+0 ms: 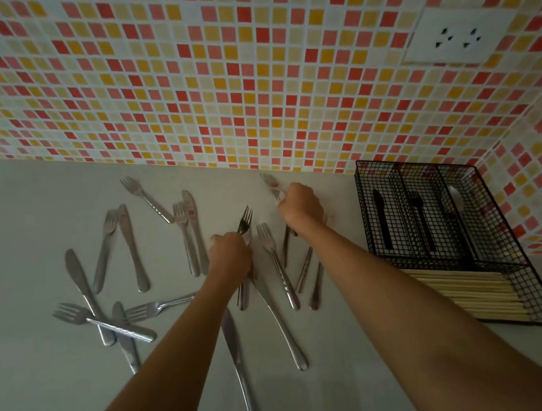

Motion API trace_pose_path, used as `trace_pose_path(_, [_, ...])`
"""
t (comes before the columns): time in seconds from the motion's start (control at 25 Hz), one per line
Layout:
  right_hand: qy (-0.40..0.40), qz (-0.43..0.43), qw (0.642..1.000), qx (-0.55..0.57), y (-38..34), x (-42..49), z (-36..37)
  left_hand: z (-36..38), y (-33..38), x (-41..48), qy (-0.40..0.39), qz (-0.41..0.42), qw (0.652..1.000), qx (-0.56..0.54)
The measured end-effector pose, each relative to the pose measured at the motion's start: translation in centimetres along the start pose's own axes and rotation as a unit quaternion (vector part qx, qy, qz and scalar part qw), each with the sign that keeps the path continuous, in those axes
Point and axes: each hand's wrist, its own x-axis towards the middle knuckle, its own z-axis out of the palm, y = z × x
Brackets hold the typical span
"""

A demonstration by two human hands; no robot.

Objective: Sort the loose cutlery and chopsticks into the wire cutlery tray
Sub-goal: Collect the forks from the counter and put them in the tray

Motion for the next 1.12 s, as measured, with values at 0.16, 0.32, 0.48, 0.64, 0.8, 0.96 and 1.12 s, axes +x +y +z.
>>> trace_pose_path(0.16, [0.003,-0.029,0.996,-0.08,-1.0,1.0,1.1,-0.1,0.0,0.6,-0.002,0.008,1.0,0.019])
trace_pose_path(0.32, [0.021,-0.041,0.994,-0.095,-1.8,0.9,1.5,-1.2,0.4,1.1,0.017,-0.035,0.999,-0.037])
trace_pose_path(0.48, [-0.015,0.012,1.0,0.021,-2.1,1.6,-0.4,-2.3,0.7,1.6,0.054,-0.038,0.997,-0.046])
trace_pose_path(0.64, [-0.079,0.043,0.976,0.197,-0.6,1.1,-4.1,-2.3,2.3,0.5,0.024,-0.006,0.998,-0.052])
trace_pose_path(0.8, [-0.139,0.063,0.942,0.3,3.0,-3.2,-5.3,0.3,3.7,-2.0,-0.038,0.013,0.999,-0.025])
trace_pose_path(0.96, [-0.158,0.162,0.857,0.463,6.1,-7.9,-4.7,2.0,4.2,-3.4,-0.025,0.044,0.999,0.018])
trace_pose_path(1.12, [-0.067,0.174,0.92,0.346,7.6,-9.8,-2.4,2.4,4.4,-3.7,-0.032,0.039,0.999,0.007])
